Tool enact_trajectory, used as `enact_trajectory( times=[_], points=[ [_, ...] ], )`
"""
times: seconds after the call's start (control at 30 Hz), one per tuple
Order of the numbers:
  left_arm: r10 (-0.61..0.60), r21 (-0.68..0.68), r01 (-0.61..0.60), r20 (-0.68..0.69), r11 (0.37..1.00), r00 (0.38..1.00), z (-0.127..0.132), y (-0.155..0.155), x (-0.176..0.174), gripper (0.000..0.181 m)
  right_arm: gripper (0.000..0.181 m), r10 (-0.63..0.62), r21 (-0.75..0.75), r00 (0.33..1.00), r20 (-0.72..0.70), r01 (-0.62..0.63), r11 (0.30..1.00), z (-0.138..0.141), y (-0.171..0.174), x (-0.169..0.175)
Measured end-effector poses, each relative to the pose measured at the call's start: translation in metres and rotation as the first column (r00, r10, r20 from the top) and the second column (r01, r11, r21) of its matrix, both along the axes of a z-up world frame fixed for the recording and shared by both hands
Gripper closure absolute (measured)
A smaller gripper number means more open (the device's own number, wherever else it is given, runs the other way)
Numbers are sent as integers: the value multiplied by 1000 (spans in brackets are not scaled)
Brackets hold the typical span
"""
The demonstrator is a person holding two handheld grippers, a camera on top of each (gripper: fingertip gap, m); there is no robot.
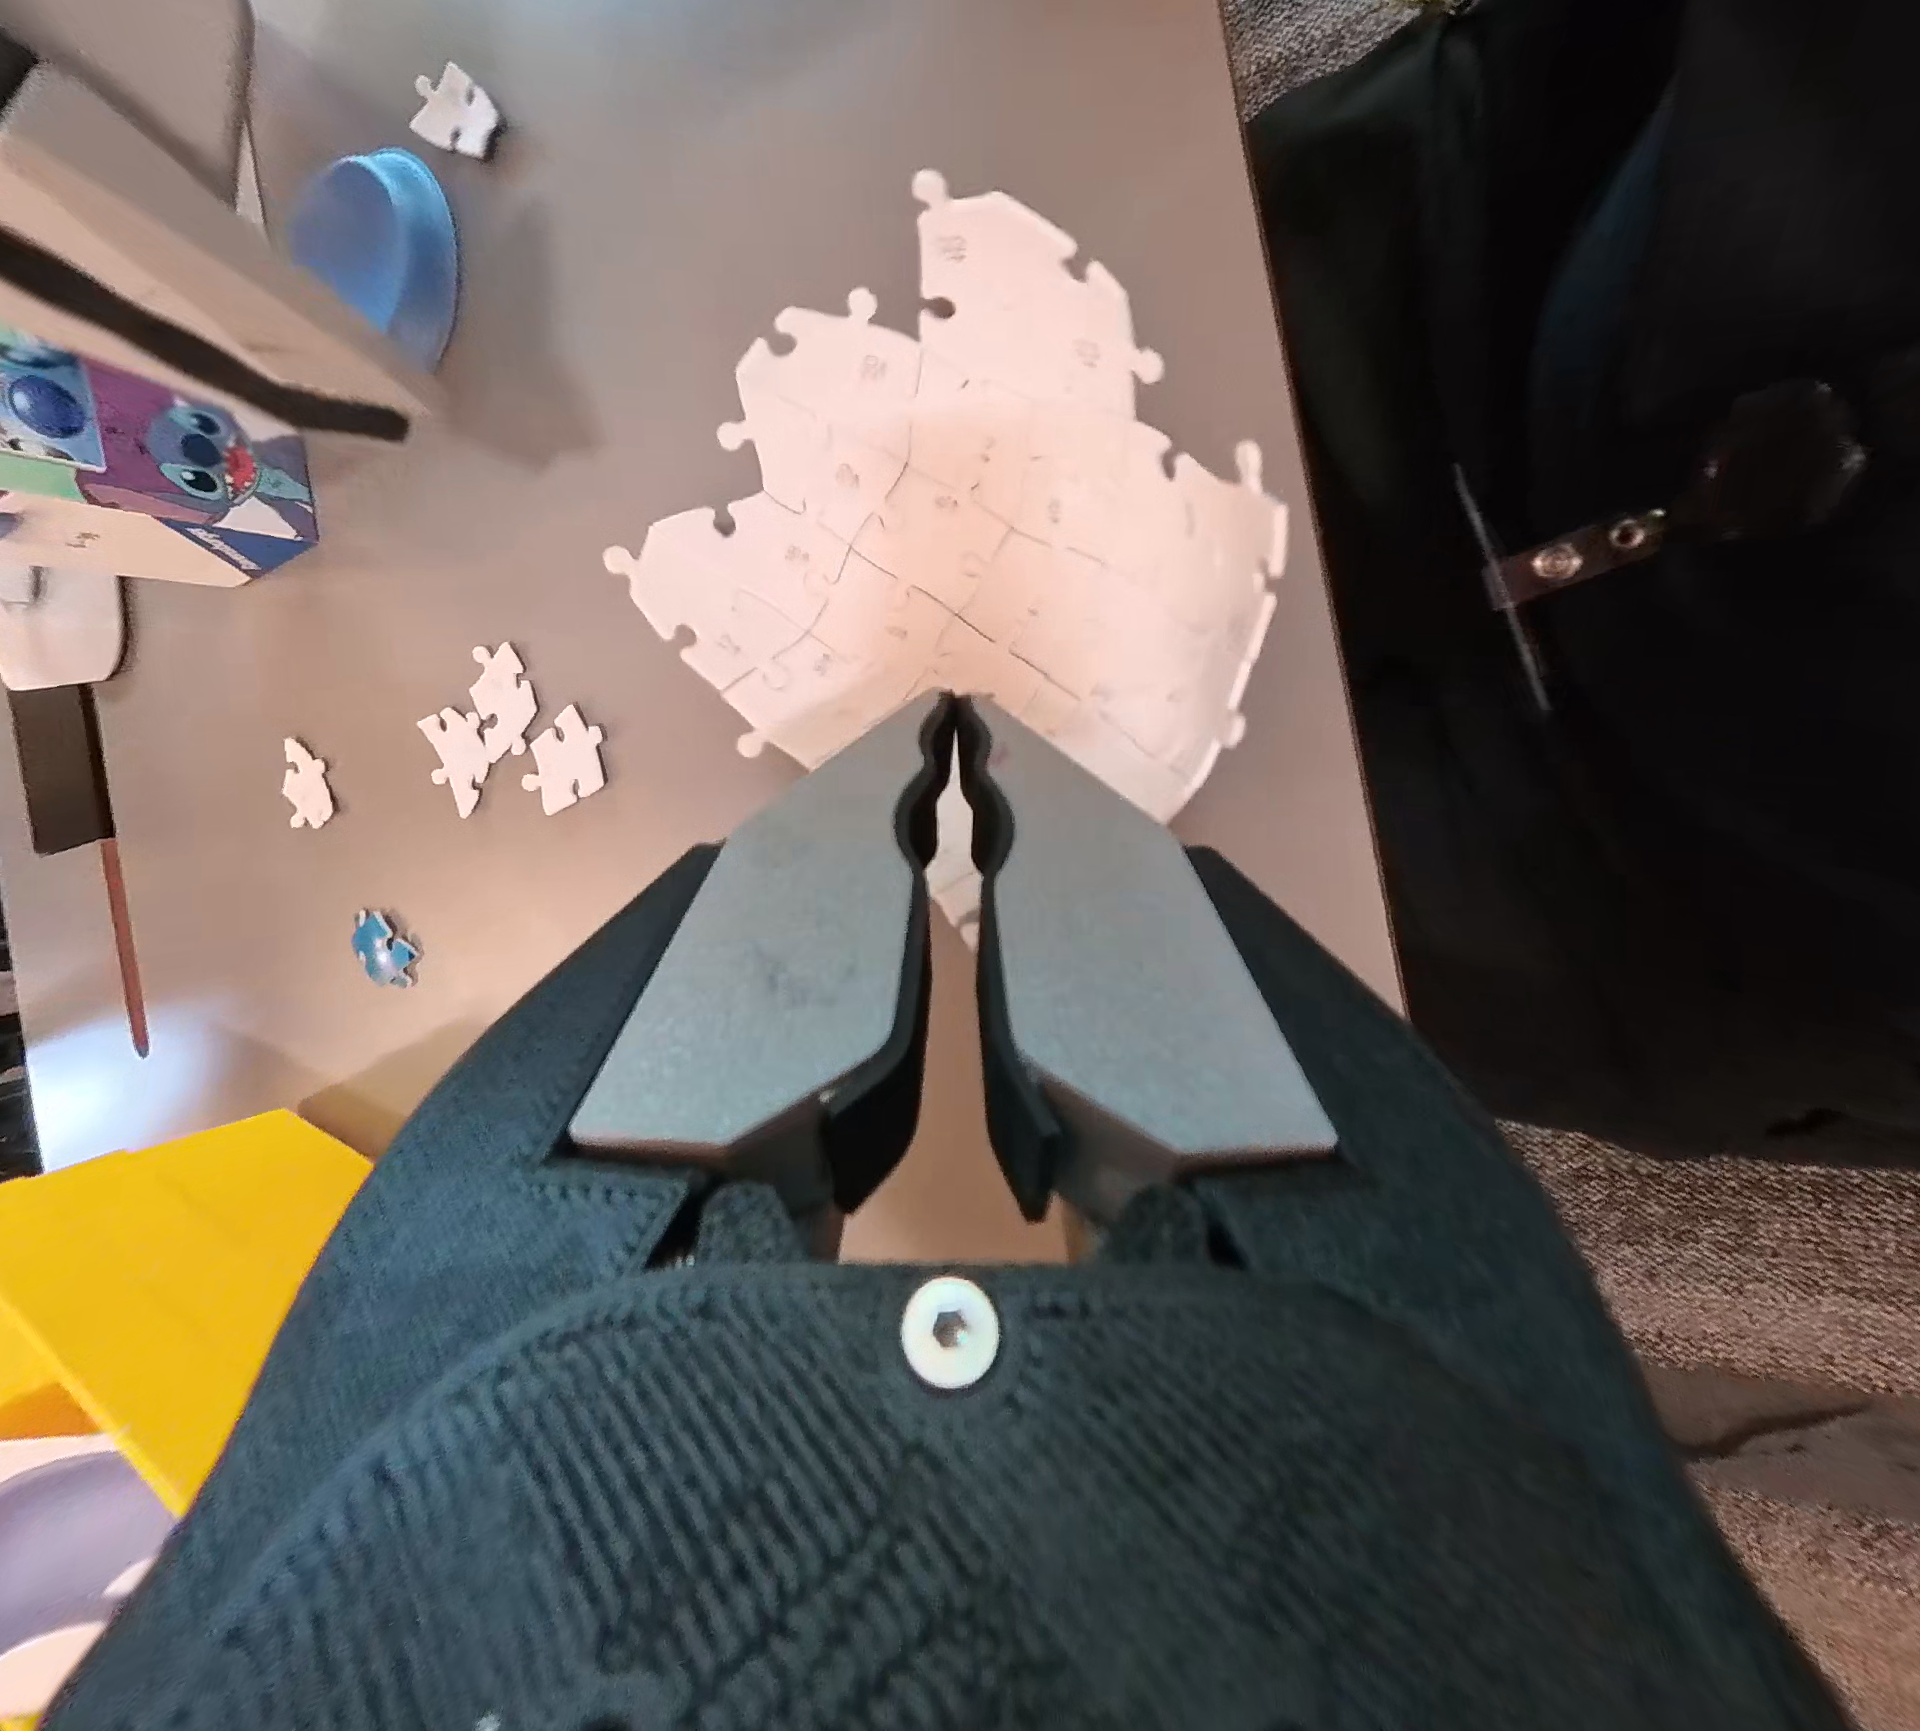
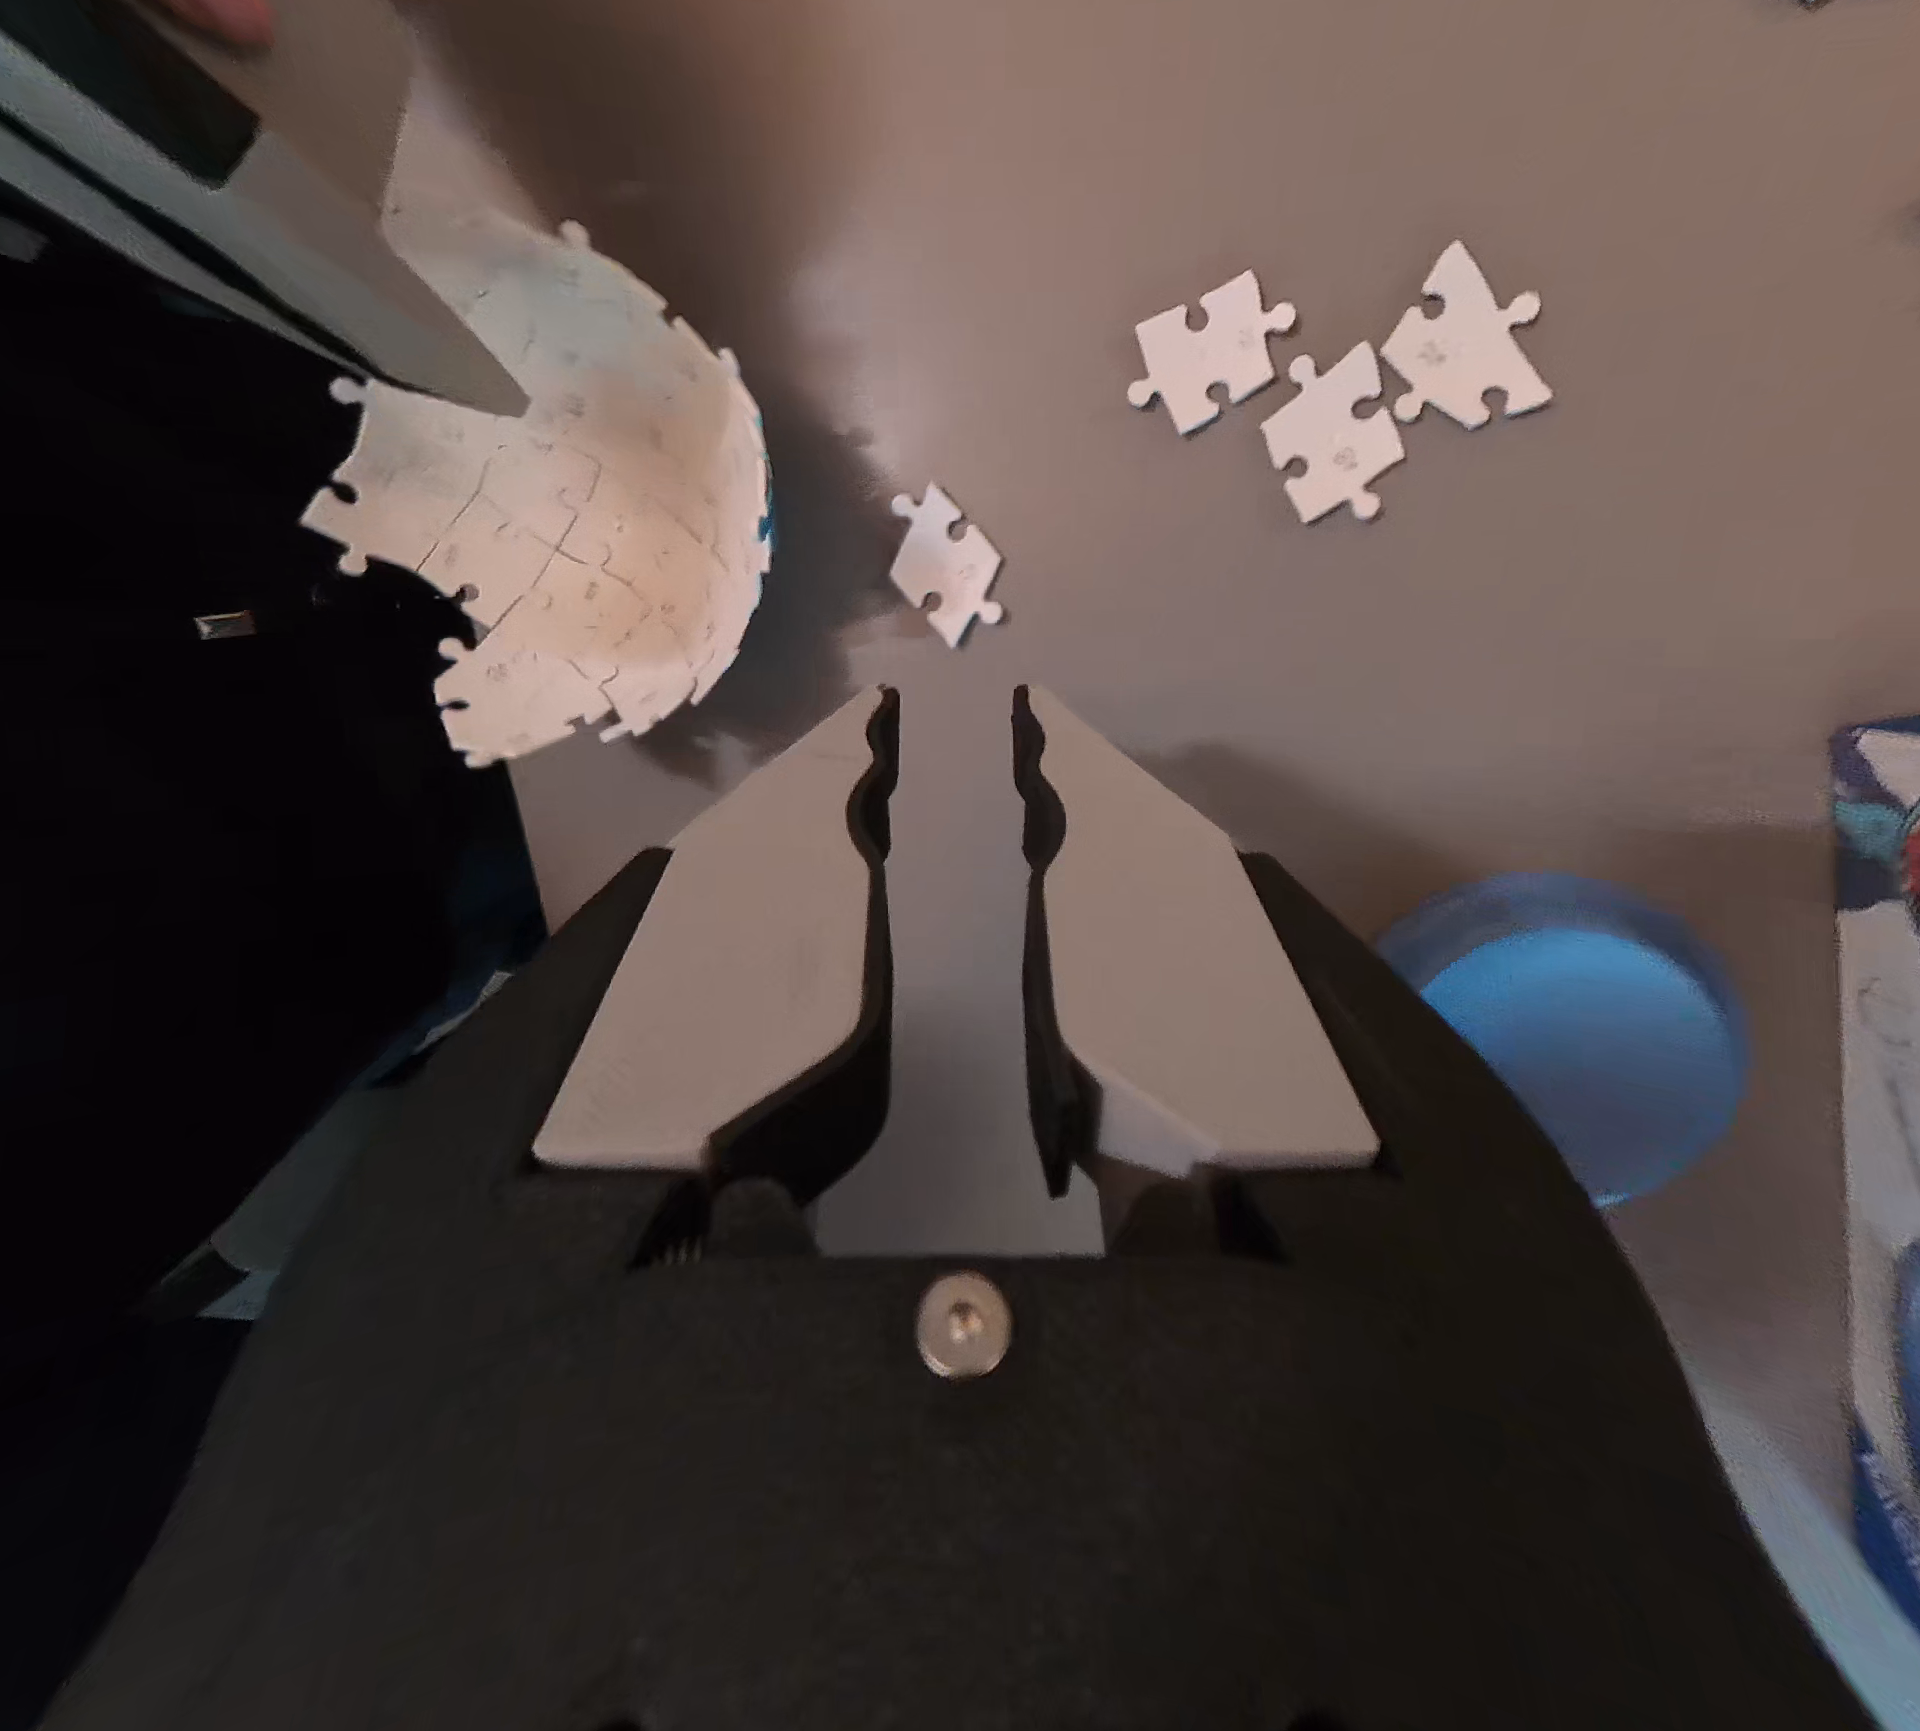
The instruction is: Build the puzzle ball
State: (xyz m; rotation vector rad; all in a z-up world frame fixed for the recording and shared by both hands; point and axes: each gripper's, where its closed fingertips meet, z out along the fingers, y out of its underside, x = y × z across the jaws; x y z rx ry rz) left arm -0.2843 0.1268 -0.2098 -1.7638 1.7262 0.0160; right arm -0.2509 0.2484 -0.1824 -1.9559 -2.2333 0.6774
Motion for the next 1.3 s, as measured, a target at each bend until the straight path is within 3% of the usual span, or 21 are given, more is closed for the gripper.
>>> enact_trajectory(
  times=[0.37,0.53,0.67,0.77,0.83,1.0,1.13,1.3],
  points=[
    [-10,20,11,-52,1000,999,-15,-4,5,181,163,-224,-86,969,-107,215,973,6,-42,78],
    [8,67,-9,26,998,1000,12,-15,2,181,157,-336,-130,919,-205,315,940,6,-56,96],
    [64,94,-74,111,993,992,40,-17,-11,181,151,-442,-112,838,-320,429,896,-1,-44,97],
    [166,126,-200,240,972,956,70,2,-25,181,150,-456,-63,787,-416,476,877,-4,-33,93],
    [248,50,-280,338,959,908,81,19,-31,181,141,-464,-73,763,-450,487,870,-5,-28,85],
    [497,-148,-488,457,860,737,78,85,-49,181,130,-372,-70,756,-539,400,914,0,-18,51],
    [557,-350,-434,514,830,652,61,124,-42,181,126,-298,28,758,-581,384,923,7,13,26],
    [537,-406,-358,540,841,648,43,161,-37,181,113,-192,109,780,-595,315,943,3,46,-8]
  ],
)
